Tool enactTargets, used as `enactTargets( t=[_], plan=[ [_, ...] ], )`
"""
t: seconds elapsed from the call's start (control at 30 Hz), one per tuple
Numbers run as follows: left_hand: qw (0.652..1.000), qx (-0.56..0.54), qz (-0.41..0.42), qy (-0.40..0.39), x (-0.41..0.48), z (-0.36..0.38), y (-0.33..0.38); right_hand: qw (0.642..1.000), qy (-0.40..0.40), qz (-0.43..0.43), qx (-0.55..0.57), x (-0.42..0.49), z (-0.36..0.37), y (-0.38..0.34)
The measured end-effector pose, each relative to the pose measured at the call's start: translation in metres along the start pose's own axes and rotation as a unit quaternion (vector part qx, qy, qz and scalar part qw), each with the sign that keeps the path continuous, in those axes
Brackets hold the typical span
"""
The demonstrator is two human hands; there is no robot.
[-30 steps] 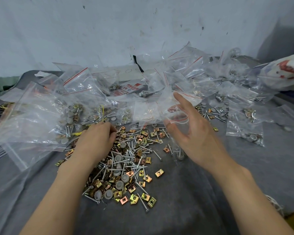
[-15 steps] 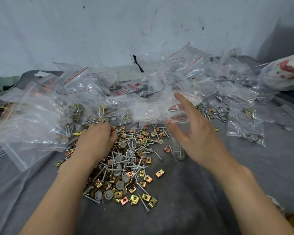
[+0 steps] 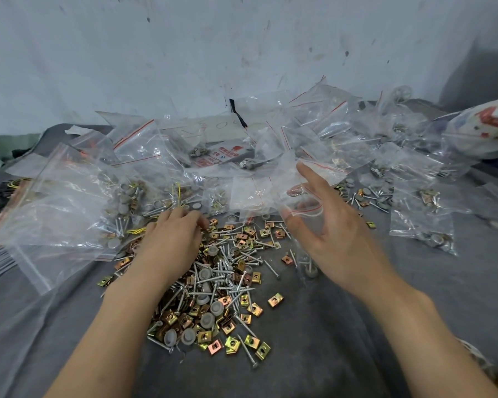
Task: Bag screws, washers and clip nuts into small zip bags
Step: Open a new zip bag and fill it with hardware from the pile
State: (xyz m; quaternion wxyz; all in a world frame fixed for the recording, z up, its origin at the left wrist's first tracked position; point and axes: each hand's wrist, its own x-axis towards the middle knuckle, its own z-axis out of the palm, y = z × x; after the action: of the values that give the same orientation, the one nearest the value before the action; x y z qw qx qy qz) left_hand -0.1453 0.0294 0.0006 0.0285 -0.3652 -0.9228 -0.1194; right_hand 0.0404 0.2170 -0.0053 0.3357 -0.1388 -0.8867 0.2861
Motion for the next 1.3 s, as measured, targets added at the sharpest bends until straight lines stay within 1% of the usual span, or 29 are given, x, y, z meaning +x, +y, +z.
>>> enactTargets(
  t=[0.1, 0.23, 0.4, 0.63, 0.67, 0.7, 0.73, 0.77, 0.8, 0.87, 0.9, 0.93, 1.0, 1.07, 1.23, 1.3],
  plan=[
    [0.999, -0.007, 0.034, -0.015, 0.002, 0.001, 0.003, 1.0, -0.005, 0.003, 0.005, 0.0, 0.0, -0.001],
    [0.998, 0.012, 0.024, -0.05, 0.005, 0.002, 0.006, 1.0, -0.005, 0.003, -0.002, 0.0, 0.0, -0.002],
    [0.999, 0.029, -0.003, -0.027, 0.01, 0.003, 0.014, 1.0, -0.008, 0.006, 0.0, 0.0, 0.0, -0.002],
    [0.997, 0.078, 0.011, 0.02, 0.01, 0.007, 0.013, 1.0, -0.01, 0.005, -0.005, 0.0, 0.0, -0.002],
    [0.997, 0.064, 0.014, 0.028, 0.01, 0.007, 0.012, 1.0, -0.01, 0.006, -0.006, 0.0, 0.0, -0.002],
    [0.999, 0.024, 0.015, 0.039, 0.01, 0.006, 0.013, 1.0, -0.01, 0.006, -0.005, 0.0, 0.0, -0.002],
    [0.998, -0.046, 0.008, 0.051, 0.009, 0.003, 0.014, 1.0, -0.012, 0.007, -0.002, 0.0, 0.0, -0.002],
    [0.988, -0.143, -0.004, 0.064, 0.008, -0.001, 0.017, 1.0, -0.014, 0.009, 0.001, 0.0, 0.0, -0.003],
    [0.964, -0.253, -0.021, 0.078, 0.007, -0.007, 0.022, 1.0, -0.016, 0.012, 0.005, 0.0, 0.0, -0.003],
    [0.885, -0.457, -0.041, 0.079, 0.006, -0.021, 0.035, 1.0, -0.015, 0.016, 0.008, 0.002, -0.002, -0.003],
    [0.844, -0.53, -0.04, 0.067, 0.005, -0.027, 0.041, 1.0, -0.014, 0.017, 0.009, 0.002, -0.003, -0.003],
    [0.812, -0.581, -0.037, 0.055, 0.004, -0.031, 0.047, 1.0, -0.013, 0.019, 0.01, 0.002, -0.003, -0.002],
    [0.768, -0.638, -0.043, 0.045, 0.001, -0.037, 0.056, 1.0, -0.011, 0.021, 0.014, 0.001, -0.003, -0.004],
    [0.738, -0.671, -0.051, 0.051, -0.002, -0.039, 0.062, 0.999, -0.011, 0.025, 0.026, 0.0, -0.003, -0.005],
    [0.702, -0.709, -0.036, 0.052, -0.003, -0.046, 0.069, 0.994, 0.012, 0.043, 0.101, 0.001, -0.007, -0.01],
    [0.696, -0.717, -0.028, 0.044, -0.002, -0.049, 0.069, 0.99, 0.023, 0.044, 0.129, 0.002, -0.009, -0.012]
  ],
)
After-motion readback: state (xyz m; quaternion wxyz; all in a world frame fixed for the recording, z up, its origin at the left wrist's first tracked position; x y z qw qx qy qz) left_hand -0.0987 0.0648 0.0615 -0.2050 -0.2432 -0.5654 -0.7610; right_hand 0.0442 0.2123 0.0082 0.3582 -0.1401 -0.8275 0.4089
